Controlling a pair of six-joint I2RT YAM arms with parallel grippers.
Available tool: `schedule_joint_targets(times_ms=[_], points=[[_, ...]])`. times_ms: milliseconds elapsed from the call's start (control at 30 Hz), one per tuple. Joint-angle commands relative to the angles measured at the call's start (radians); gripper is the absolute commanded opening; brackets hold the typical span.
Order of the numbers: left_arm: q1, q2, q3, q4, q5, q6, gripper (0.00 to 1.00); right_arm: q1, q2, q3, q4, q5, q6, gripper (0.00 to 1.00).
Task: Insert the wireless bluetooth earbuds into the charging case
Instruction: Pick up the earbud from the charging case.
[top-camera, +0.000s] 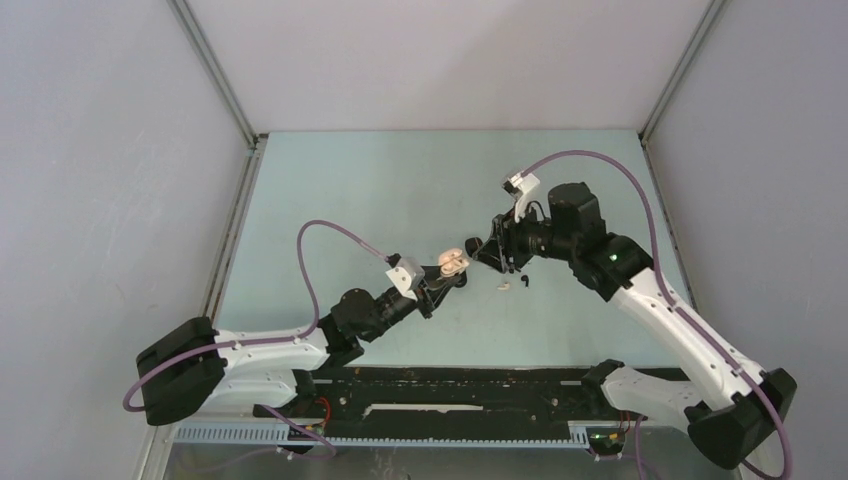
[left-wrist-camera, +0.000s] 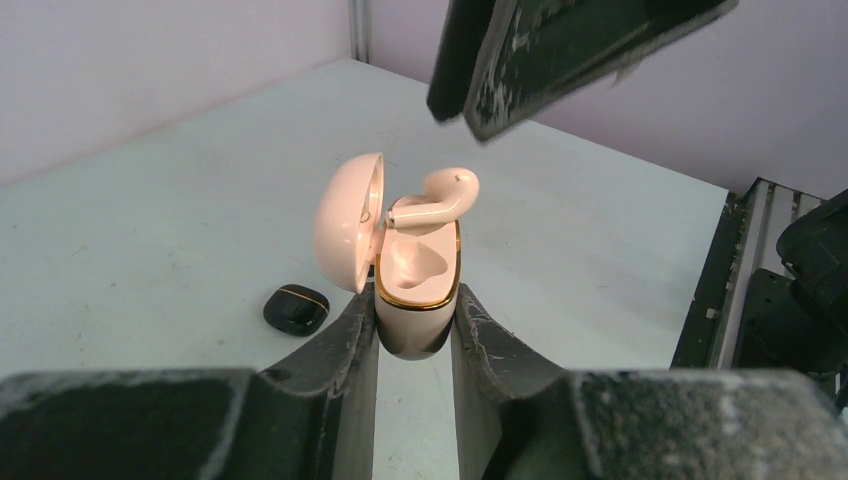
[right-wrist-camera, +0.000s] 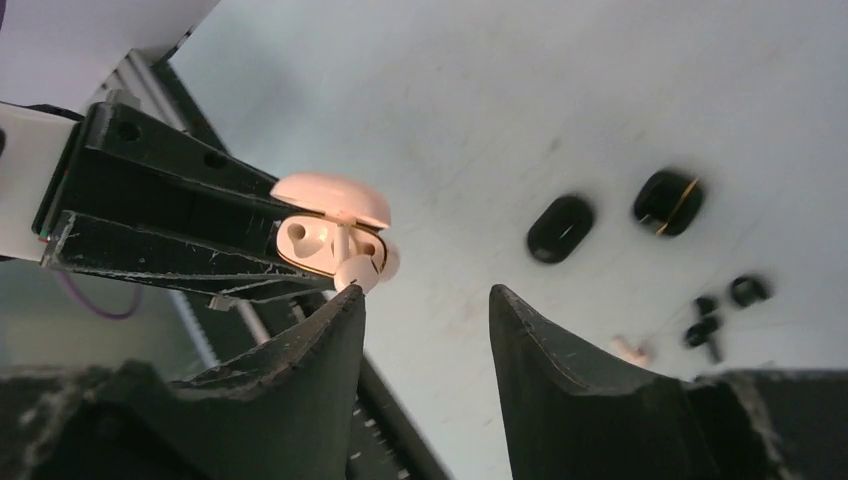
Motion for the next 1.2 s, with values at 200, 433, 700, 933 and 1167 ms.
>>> schedule_joint_targets(times_ms=[200, 433, 700, 933, 1167], points=[[-0.008, -0.003, -0.011, 0.055, -0.048, 0.041, 0.00, -0.016, 0.060, 0.049, -0.031, -0.147, 0.271, 0.53], [-0.010, -0.007, -0.015, 0.057, -0.050, 0.041, 0.00, -0.017, 0.082, 0.049, 0.000, -0.150, 0.296, 0.51], [-0.010, -0.008, -0.018, 0.057, -0.046, 0.041, 0.00, -0.012, 0.100, 0.049, 0.050, -0.163, 0.323, 0.47], [-0.010, -0.009, -0.012, 0.057, -0.044, 0.041, 0.00, 0.007, 0.121, 0.047, 0.051, -0.148, 0.326, 0.48], [-0.010, -0.007, -0.011, 0.058, -0.041, 0.041, 0.00, 0.017, 0.132, 0.047, 0.057, -0.143, 0.327, 0.44]])
